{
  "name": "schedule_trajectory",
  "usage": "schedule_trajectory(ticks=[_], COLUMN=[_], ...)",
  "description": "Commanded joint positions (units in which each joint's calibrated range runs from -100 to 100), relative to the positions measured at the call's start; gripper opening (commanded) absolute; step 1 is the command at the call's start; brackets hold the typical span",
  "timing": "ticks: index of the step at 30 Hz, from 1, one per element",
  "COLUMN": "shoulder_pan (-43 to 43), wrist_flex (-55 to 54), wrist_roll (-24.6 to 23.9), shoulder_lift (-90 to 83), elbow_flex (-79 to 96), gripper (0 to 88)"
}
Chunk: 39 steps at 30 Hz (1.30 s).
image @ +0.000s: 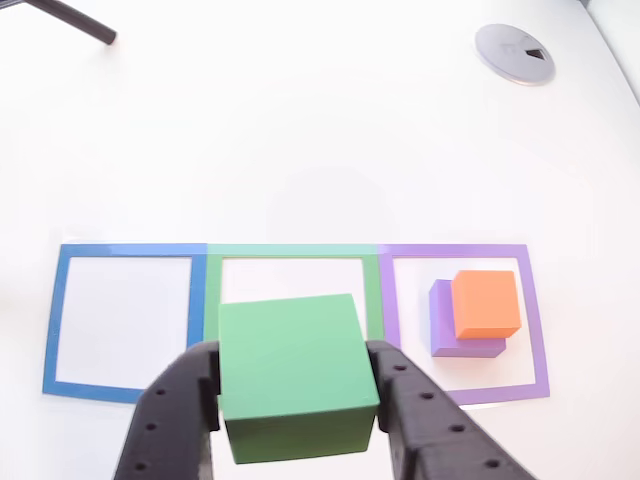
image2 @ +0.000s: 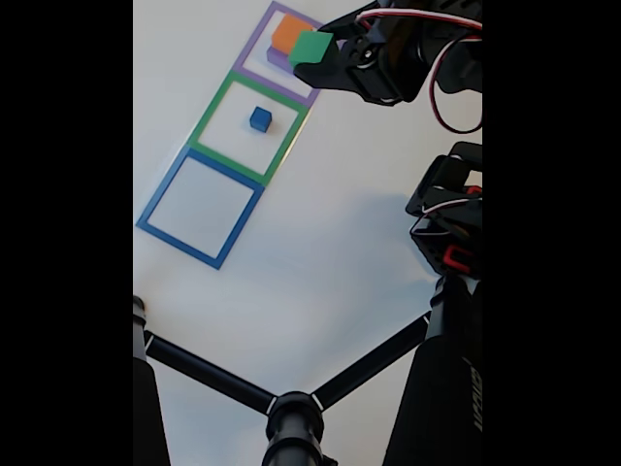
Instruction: Tower of hanoi
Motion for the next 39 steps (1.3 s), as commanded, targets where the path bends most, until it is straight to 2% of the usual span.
schedule_trajectory(ticks=[1,21,24,31,36,39], shoulder_pan=[-5.42,-23.54,-25.46,-29.01,-31.12,-33.13], wrist_flex=[2.99,4.21,1.86,-25.83,-60.16,-74.82], wrist_roll=[0.00,0.00,0.00,0.00,0.00,0.00], shoulder_lift=[-1.76,-3.61,-3.78,-7.00,-3.05,2.20], elbow_flex=[-5.67,-7.13,-2.58,29.42,53.60,60.96], gripper=[6.8,6.7,6.7,7.3,7.4,7.4])
